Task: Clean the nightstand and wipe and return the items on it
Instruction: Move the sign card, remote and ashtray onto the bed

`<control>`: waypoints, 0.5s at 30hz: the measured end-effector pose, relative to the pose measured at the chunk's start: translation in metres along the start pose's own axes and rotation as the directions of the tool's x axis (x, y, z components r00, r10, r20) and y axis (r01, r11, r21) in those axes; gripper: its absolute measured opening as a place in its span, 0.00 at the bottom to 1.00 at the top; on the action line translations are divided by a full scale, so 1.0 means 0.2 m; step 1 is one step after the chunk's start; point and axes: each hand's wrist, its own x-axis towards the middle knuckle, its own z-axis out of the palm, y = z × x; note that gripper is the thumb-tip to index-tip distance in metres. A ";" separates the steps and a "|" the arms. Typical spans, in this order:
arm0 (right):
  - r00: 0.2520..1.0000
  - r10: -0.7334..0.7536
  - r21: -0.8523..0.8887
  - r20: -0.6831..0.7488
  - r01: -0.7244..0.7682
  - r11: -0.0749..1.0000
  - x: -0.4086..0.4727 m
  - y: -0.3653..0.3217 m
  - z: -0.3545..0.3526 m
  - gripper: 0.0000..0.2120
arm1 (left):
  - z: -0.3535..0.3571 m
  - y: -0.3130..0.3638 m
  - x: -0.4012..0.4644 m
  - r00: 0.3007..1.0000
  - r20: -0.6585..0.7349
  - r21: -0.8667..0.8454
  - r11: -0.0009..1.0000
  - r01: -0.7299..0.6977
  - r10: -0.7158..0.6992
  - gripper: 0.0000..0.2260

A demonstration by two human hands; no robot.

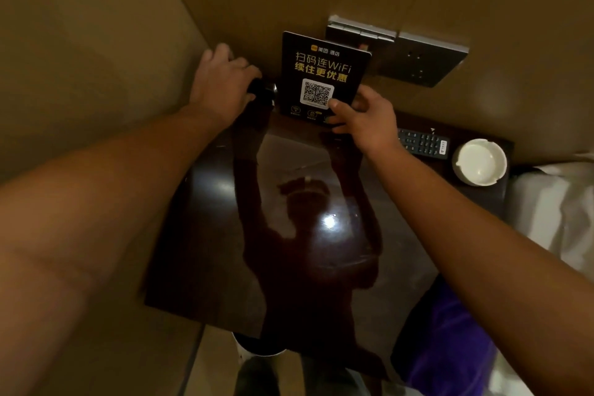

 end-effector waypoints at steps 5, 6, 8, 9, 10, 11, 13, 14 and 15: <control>0.999 0.052 0.092 0.002 -0.052 0.994 0.02 0.01 0.02 0.10 | -0.02 -0.03 0.03 0.999 -0.019 -0.035 0.998 -0.043 0.043 0.15; 0.999 0.052 0.113 0.011 -0.053 0.992 0.01 0.00 0.02 0.09 | -0.03 -0.03 0.04 0.998 -0.021 -0.040 0.998 -0.057 0.056 0.15; 0.998 0.047 0.153 0.029 -0.050 0.987 0.00 -0.01 0.04 0.07 | -0.04 -0.06 0.03 0.997 -0.019 -0.047 0.996 -0.073 0.072 0.15; 0.999 0.043 0.165 0.033 -0.048 0.985 -0.02 -0.02 0.04 0.06 | -0.05 -0.07 0.02 0.996 -0.018 -0.043 0.995 -0.085 0.084 0.16; 0.999 0.037 0.177 0.037 -0.043 0.983 -0.04 -0.03 0.04 0.05 | -0.07 -0.07 0.01 0.996 -0.023 -0.048 0.995 -0.084 0.083 0.16; 0.999 0.025 0.182 0.045 -0.032 0.983 -0.04 -0.04 0.05 0.05 | -0.08 -0.09 -0.01 0.997 -0.035 -0.058 0.996 -0.074 0.072 0.16; 0.999 -0.007 0.206 0.037 -0.001 0.979 -0.10 -0.06 0.04 0.04 | -0.13 -0.10 -0.06 0.996 -0.046 -0.067 0.994 -0.084 0.081 0.16; 0.999 -0.027 0.210 0.036 0.019 0.978 -0.11 -0.06 0.03 0.04 | -0.15 -0.11 -0.08 0.996 -0.052 -0.068 0.995 -0.076 0.073 0.15; 0.998 -0.054 0.229 0.019 0.048 0.972 -0.16 -0.07 0.01 0.04 | -0.19 -0.12 -0.10 0.994 -0.057 -0.062 0.993 -0.100 0.096 0.15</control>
